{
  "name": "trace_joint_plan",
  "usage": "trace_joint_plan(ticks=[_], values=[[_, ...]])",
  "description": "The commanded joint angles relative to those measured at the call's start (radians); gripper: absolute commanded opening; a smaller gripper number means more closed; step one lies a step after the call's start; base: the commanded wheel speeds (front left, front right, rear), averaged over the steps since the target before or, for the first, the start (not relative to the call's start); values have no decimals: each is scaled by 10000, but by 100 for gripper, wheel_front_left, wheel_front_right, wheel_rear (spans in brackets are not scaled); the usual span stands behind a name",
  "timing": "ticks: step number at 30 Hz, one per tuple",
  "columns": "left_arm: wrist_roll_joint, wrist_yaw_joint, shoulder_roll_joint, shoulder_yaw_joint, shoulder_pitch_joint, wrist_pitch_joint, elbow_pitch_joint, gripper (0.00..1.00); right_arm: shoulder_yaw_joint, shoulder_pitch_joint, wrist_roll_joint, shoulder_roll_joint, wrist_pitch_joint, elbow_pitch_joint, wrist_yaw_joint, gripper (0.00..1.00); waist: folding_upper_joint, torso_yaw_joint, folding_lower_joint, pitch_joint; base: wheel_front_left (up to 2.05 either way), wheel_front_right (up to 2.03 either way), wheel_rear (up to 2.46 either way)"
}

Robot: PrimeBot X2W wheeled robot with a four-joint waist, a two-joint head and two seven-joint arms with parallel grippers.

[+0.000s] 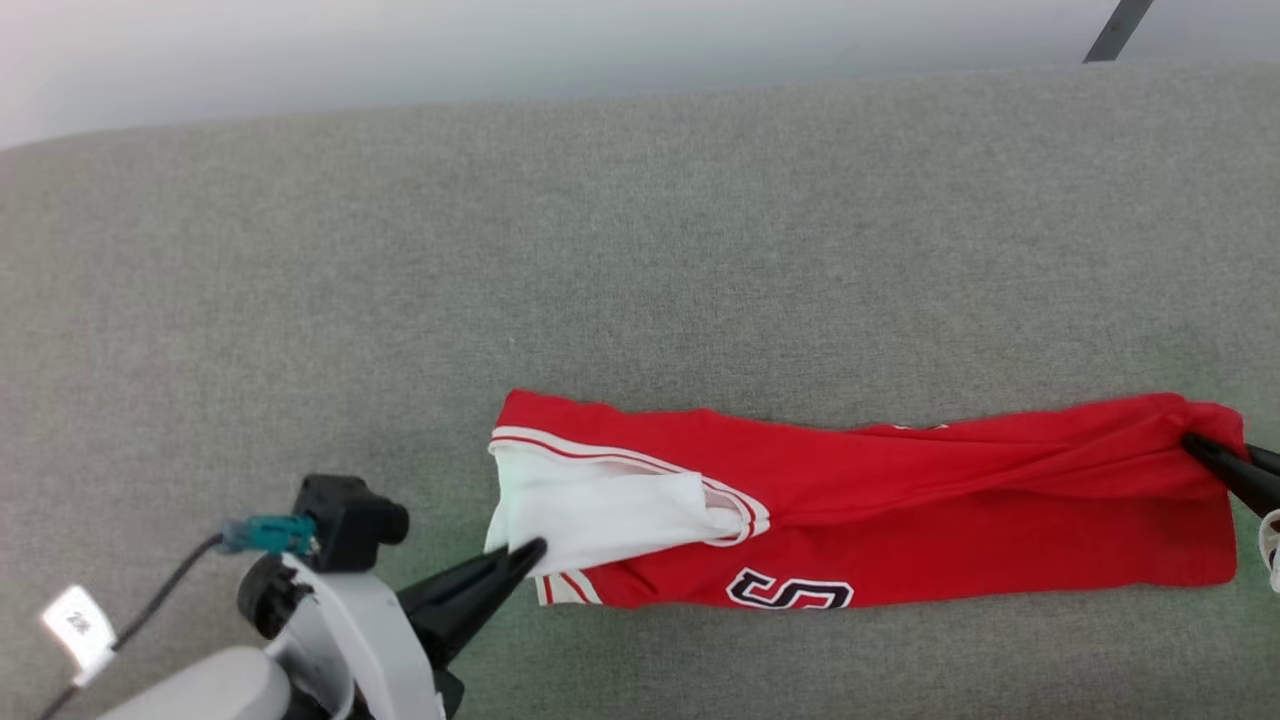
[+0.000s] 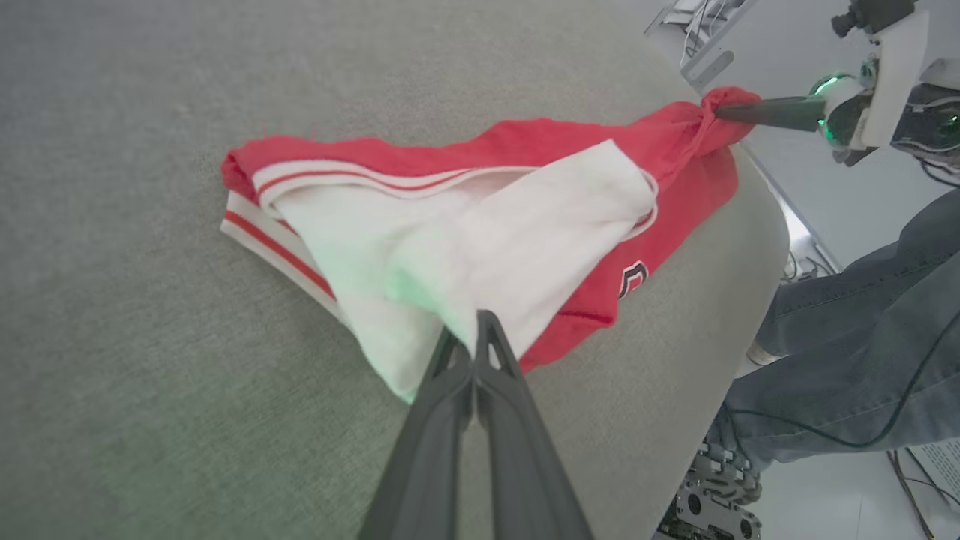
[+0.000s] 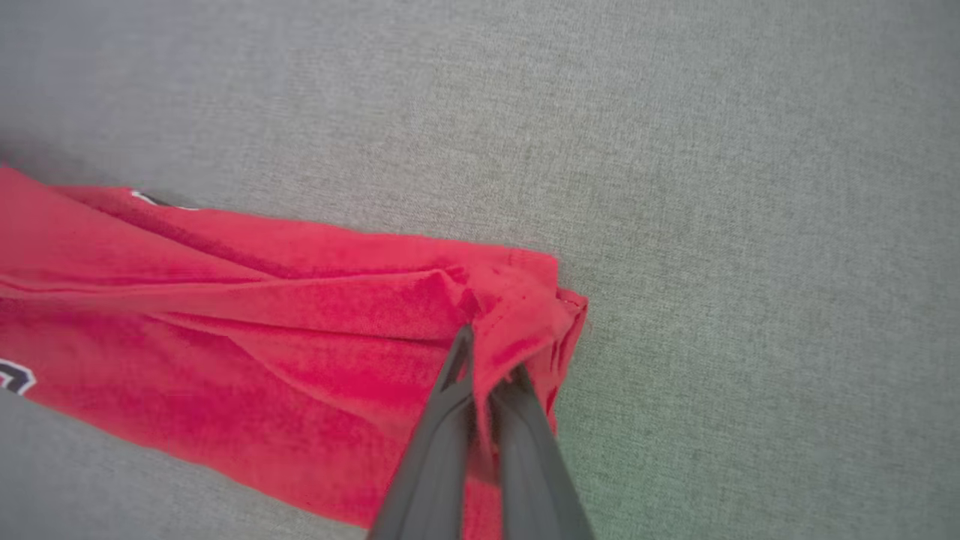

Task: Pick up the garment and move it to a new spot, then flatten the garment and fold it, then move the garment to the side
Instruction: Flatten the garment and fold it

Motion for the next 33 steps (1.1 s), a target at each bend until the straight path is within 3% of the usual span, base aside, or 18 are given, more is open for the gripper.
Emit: trace_joint_plan(ticks=[1, 8, 15, 17, 18, 19, 20, 21, 23, 27, 33], values=[[194, 63, -146, -124, 112, -26, 206, 0, -27, 93, -95, 135, -146, 127, -2, 0, 0, -3, 0, 167, 0, 0, 0], [490, -206, -1288, -488, -80, -256, 1859, 0, 122, -121, -900, 923, -783, 1252, -2, 0, 0, 45, 0, 453, 0, 0, 0], [772, -509, -2028, -600, -433, -624, 3288, 0, 513, -304, -1121, 1615, -1269, 2219, -3, 0, 0, 95, 0, 474, 0, 0, 0], [730, -581, -2121, -522, -458, -850, 3405, 0, 668, -308, -1065, 1603, -1367, 2147, -3, 55, 0, 112, 0, 391, 0, 0, 0], [729, -628, -2146, -471, -454, -1004, 3392, 0, 739, -296, -1051, 1531, -1404, 2036, 0, 100, 0, 121, 0, 334, 0, 0, 0], [669, -649, -2182, -394, -397, -1188, 3348, 13, 811, -250, -982, 1424, -1413, 1900, 0, 100, 0, 130, 0, 277, 0, 0, 0], [669, -649, -2182, -394, -397, -1188, 3348, 13, 811, -250, -982, 1424, -1413, 1900, 0, 100, 0, 130, 0, 277, 0, 0, 0], [595, -671, -2193, -325, -303, -1356, 3278, 32, 853, -211, -918, 1282, -1396, 1741, 0, 100, 0, 135, 0, 225, 0, 0, 0], [579, -625, -2125, -205, -108, -1683, 3109, 59, 844, -139, -792, 977, -1412, 1368, -2, 100, 0, 146, 0, 102, 0, 0, 0], [616, -205, -1991, 171, 276, -2146, 2555, 96, 629, 137, -256, 277, -1328, 637, -2, 100, 0, 267, 0, -96, 0, 0, 0], [914, 710, -2427, 989, 1179, -2450, 2055, 100, 341, 748, 848, -610, -748, 69, -2, 100, 0, 654, 0, -286, 0, 0, 0]])
